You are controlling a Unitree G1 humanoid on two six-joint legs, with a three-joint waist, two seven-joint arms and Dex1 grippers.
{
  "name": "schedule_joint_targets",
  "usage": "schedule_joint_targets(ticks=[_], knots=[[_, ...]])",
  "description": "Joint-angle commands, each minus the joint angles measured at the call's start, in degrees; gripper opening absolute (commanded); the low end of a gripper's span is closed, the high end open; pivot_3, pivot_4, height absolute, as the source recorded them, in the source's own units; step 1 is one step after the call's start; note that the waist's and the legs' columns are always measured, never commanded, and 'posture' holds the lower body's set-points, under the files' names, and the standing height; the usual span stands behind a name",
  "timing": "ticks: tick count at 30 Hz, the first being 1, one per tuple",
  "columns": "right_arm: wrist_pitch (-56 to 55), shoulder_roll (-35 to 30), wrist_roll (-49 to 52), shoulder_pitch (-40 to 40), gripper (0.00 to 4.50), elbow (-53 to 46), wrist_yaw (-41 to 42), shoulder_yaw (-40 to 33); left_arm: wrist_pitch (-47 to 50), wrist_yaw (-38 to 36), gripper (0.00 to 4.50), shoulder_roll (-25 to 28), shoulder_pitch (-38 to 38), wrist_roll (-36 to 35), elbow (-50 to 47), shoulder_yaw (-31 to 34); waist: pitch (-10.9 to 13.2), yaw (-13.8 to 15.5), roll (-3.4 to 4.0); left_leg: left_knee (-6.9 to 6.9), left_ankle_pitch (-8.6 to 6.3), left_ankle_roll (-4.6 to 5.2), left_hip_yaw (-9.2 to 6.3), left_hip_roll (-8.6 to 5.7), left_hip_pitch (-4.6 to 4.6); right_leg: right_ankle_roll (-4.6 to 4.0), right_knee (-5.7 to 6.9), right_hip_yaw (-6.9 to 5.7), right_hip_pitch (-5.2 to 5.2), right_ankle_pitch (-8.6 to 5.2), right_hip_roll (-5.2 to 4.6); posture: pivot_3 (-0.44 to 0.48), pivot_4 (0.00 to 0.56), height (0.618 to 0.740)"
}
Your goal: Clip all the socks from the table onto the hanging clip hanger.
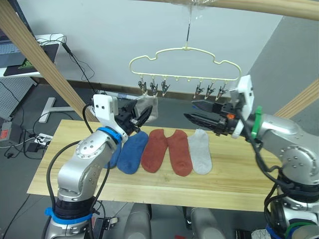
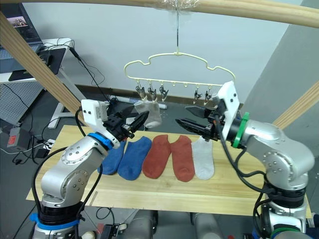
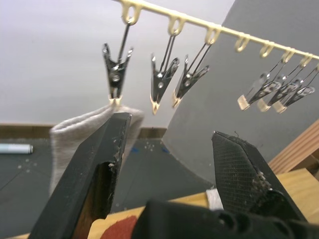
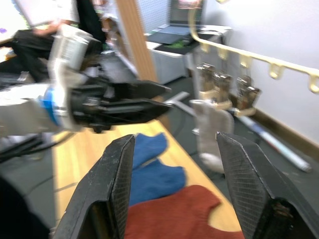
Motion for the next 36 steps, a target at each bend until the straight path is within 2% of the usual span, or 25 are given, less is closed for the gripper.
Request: schedule_joint_targets(ticks=[1, 13, 25, 28, 30, 36], knots=[[0.8, -3.1, 7.9, -1.6, 2.68, -2.5, 1.9, -2.9, -3.0, 1.1, 2.97, -1.3, -1.1, 3.6, -0.7, -1.5, 0.0, 0.0, -0.01, 0.01, 0.00, 0.00, -0.01, 0.00, 0.00, 0.00, -0.01, -0.01, 0.00, 0.00, 0.00, 0.027, 0.233, 0.740], [-0.6, -7.2, 15.9, -2.3, 2.68, -2.8, -4.2, -2.2, -4.0, 6.4, 2.97, -6.5, -5.7, 12.9, 5.2, -4.3, 0.0, 0.0, -0.01, 0.10, 0.00, 0.01, 0.00, -0.01, -0.01, 0.02, 0.02, 0.03, 0.02, 0.01, 0.02, -0.005, 0.246, 0.740], [-1.3, -9.8, 20.0, -1.1, 2.68, -3.6, -9.3, -1.5, -2.9, 5.6, 2.97, -10.0, -7.4, 13.1, 7.5, -3.7, 0.0, -0.1, -0.01, 0.10, 0.00, 0.01, 0.00, -0.01, -0.01, 0.02, 0.04, 0.02, 0.03, 0.02, 0.02, -0.032, 0.261, 0.740], [-1.7, -10.2, 20.1, -0.8, 2.72, -3.6, -9.7, -1.1, -3.3, 5.9, 3.54, -10.1, -7.7, 14.0, 7.8, -3.8, 0.0, -0.1, -0.01, 0.12, 0.00, 0.01, 0.00, -0.01, -0.01, 0.02, 0.04, 0.03, 0.03, 0.02, 0.02, -0.032, 0.261, 0.740], [-2.0, -10.4, 20.1, -0.7, 2.72, -3.5, -9.9, -0.9, -3.4, 6.2, 4.10, -10.0, -8.0, 14.7, 7.9, -3.9, 0.0, -0.1, -0.01, 0.12, 0.00, 0.01, 0.00, -0.01, -0.01, 0.02, 0.04, 0.03, 0.03, 0.02, 0.02, -0.032, 0.261, 0.740], [-3.1, -10.9, 20.2, -0.5, 2.72, -3.4, -10.4, -0.1, -3.4, 6.3, 4.10, -10.4, -8.0, 15.2, 8.0, -3.7, 0.0, -0.1, -0.01, 0.13, 0.00, 0.01, 0.00, -0.01, 0.00, 0.02, 0.05, 0.02, 0.04, 0.02, 0.02, -0.030, 0.254, 0.740]])
